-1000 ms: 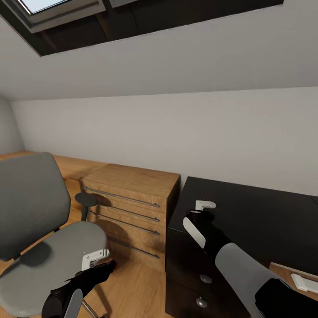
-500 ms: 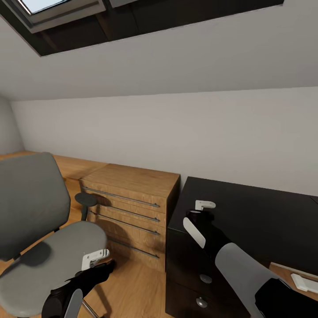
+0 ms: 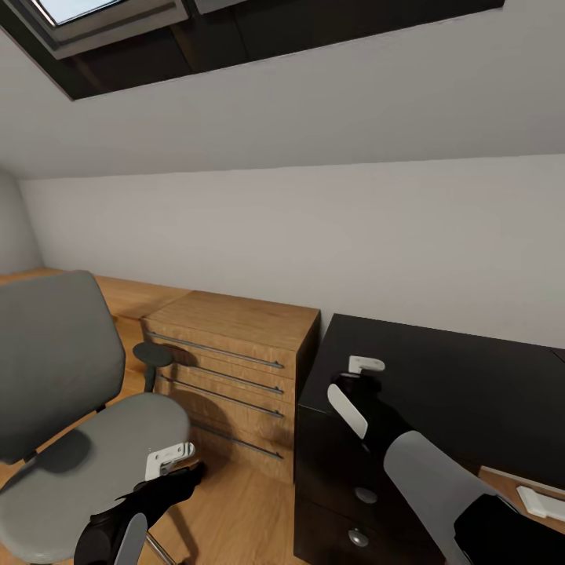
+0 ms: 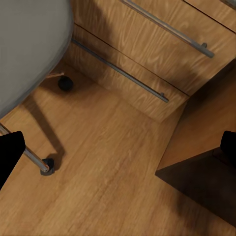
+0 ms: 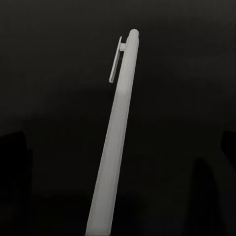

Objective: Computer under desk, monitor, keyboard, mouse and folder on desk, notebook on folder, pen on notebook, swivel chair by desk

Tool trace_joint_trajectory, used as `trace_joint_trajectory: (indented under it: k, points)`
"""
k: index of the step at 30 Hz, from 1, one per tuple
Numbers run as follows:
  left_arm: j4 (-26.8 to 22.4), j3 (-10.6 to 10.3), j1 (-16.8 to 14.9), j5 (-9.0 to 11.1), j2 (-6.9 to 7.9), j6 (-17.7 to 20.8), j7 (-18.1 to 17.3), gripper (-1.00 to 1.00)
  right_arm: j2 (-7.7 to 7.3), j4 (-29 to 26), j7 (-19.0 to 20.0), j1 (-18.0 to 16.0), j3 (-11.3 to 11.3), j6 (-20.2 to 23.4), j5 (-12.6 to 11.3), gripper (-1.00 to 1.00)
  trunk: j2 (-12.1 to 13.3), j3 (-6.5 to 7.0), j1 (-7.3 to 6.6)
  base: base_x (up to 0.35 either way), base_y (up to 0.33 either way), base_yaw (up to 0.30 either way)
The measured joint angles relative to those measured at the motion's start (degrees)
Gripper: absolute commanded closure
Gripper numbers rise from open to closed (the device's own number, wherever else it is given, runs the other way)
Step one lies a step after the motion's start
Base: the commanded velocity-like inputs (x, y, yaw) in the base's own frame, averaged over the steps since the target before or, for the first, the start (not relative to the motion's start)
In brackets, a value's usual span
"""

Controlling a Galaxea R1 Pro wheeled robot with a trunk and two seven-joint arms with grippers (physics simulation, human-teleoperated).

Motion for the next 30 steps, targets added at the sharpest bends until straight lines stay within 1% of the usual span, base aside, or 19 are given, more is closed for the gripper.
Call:
trace_joint_trajectory:
  k: [5, 10, 30]
  points:
    - [0.0, 0.0, 0.0, 0.0, 0.0, 0.0, 0.0, -1.0, -0.28, -0.43, 0.01, 0.0, -0.25, 0.06, -1.52, -1.0, 0.0, 0.0, 0.0, 0.0, 0.0, 0.0]
    - [0.0, 0.0, 0.0, 0.0, 0.0, 0.0, 0.0, -1.0, -0.48, -0.68, 0.06, 0.01, -0.41, 0.11, -2.28, -1.0, 0.0, 0.0, 0.0, 0.0, 0.0, 0.0]
    - [0.0, 0.0, -0.01, 0.0, -0.01, 0.0, 0.0, -1.0, -0.57, -0.81, 0.04, 0.02, -0.57, 0.11, -2.8, -1.0, 0.0, -0.01, 0.0, 0.0, 0.0, 0.0]
